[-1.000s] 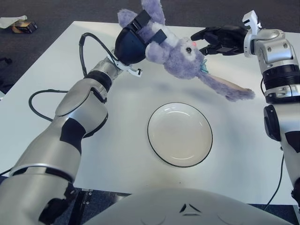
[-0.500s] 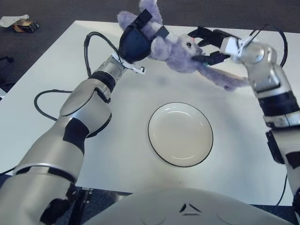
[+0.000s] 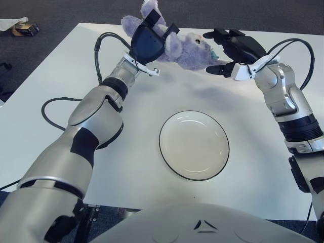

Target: Put the doll into the plate.

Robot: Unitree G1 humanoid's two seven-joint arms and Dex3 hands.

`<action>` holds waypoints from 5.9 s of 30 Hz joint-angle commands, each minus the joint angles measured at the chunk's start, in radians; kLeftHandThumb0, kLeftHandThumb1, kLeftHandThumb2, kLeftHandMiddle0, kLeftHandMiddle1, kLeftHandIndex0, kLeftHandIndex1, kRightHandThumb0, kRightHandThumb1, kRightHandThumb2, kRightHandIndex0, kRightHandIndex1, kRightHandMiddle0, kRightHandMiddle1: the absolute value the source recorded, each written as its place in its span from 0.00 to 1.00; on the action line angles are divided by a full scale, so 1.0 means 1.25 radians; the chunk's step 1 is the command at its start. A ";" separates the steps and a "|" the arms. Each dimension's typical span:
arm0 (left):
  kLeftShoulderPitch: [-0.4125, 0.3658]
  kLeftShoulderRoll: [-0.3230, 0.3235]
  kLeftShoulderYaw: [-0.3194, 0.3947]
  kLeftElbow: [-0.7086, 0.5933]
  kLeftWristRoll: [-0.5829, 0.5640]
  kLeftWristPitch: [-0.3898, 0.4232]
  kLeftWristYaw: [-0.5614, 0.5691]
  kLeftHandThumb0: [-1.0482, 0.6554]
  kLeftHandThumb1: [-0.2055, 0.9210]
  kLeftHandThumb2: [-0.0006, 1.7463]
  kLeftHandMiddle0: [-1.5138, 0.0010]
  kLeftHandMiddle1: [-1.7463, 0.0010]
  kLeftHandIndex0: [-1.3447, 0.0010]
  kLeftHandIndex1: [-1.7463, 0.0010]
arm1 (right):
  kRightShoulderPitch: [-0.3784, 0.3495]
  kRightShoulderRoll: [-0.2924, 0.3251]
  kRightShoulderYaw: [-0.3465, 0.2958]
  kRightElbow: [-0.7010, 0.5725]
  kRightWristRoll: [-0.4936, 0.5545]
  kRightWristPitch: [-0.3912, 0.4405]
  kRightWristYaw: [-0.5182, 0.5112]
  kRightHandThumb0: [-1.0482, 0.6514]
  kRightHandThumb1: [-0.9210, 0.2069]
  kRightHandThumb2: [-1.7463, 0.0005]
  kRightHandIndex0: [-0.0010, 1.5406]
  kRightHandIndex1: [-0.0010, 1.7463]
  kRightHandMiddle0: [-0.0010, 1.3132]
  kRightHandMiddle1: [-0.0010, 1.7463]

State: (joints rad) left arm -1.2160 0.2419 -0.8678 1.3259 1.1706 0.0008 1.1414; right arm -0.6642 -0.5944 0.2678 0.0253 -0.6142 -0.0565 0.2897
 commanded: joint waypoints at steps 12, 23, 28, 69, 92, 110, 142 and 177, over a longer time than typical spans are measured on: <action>-0.038 -0.017 -0.031 -0.008 0.008 0.025 -0.167 0.33 0.47 0.74 0.10 0.00 0.55 0.00 | 0.011 0.004 -0.013 -0.054 -0.033 0.024 0.009 0.00 0.00 0.60 0.09 0.21 0.00 0.29; -0.043 -0.038 -0.030 -0.027 0.001 0.023 -0.217 0.33 0.45 0.76 0.11 0.00 0.54 0.00 | 0.008 0.003 -0.007 -0.040 -0.044 0.017 0.014 0.00 0.00 0.59 0.08 0.20 0.00 0.27; -0.045 -0.049 -0.024 -0.030 -0.007 0.023 -0.240 0.33 0.44 0.77 0.12 0.00 0.53 0.00 | 0.002 0.010 -0.003 -0.030 -0.052 0.020 0.006 0.00 0.00 0.60 0.09 0.20 0.00 0.29; -0.074 -0.072 -0.005 -0.076 -0.026 0.050 -0.288 0.31 0.39 0.81 0.14 0.00 0.49 0.00 | -0.035 0.087 0.044 0.072 -0.265 0.193 -0.087 0.00 0.00 0.65 0.04 0.14 0.00 0.00; -0.077 -0.076 0.033 -0.120 -0.043 0.058 -0.340 0.31 0.38 0.82 0.12 0.00 0.48 0.00 | -0.080 0.098 0.073 0.199 -0.285 0.228 -0.097 0.01 0.00 0.73 0.02 0.12 0.01 0.02; -0.086 -0.088 0.035 -0.128 -0.028 0.079 -0.327 0.31 0.36 0.83 0.12 0.00 0.47 0.00 | -0.077 0.121 0.070 0.239 -0.249 0.230 -0.112 0.00 0.00 0.74 0.00 0.09 0.00 0.00; -0.098 -0.117 0.044 -0.105 -0.039 0.109 -0.309 0.32 0.41 0.79 0.12 0.00 0.51 0.00 | -0.065 0.118 0.053 0.254 -0.107 0.142 -0.104 0.00 0.00 0.72 0.00 0.04 0.00 0.00; -0.056 -0.106 0.095 -0.236 -0.094 0.087 -0.385 0.32 0.42 0.79 0.15 0.00 0.51 0.00 | -0.139 0.146 0.096 0.434 -0.153 0.189 -0.192 0.00 0.00 0.66 0.10 0.08 0.01 0.09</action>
State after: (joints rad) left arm -1.2825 0.1034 -0.7765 1.0736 1.0738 0.0962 0.6741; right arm -0.8202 -0.4258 0.3768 0.5409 -0.7987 0.1847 0.0708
